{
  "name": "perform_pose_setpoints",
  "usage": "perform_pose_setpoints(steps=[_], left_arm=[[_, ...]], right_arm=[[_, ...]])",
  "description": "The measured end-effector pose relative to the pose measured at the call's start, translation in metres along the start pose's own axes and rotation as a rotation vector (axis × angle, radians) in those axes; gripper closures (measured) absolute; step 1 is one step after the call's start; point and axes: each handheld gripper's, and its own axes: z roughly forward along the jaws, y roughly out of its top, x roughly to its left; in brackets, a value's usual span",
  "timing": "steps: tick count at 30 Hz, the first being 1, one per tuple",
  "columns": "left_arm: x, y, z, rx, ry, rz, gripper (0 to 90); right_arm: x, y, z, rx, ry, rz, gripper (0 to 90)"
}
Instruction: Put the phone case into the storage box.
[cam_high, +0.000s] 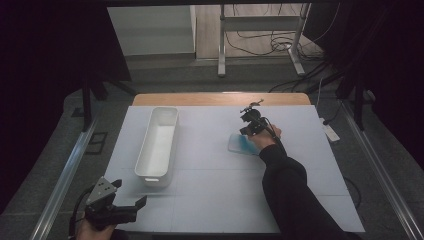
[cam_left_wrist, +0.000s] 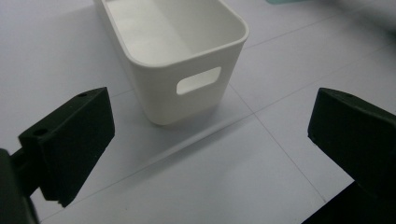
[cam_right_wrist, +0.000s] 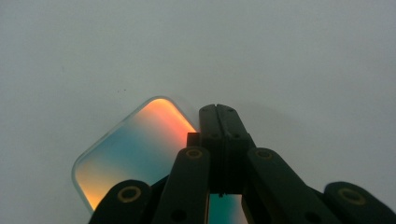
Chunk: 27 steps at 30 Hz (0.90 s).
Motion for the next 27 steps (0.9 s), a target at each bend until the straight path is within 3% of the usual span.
perform_pose_setpoints(steps=[9, 27], left_arm=[[0.000, 0.000, 0.000, -0.001, -0.005, -0.003, 1.2], [0.000, 0.000, 0.000, -0.002, -0.001, 0.002, 1.2]], right_arm=[[0.000, 0.003, 0.011, 0.007, -0.012, 0.019, 89.1], [0.010, -0.001, 0.011, 0.054, 0.053, -0.013, 89.2]])
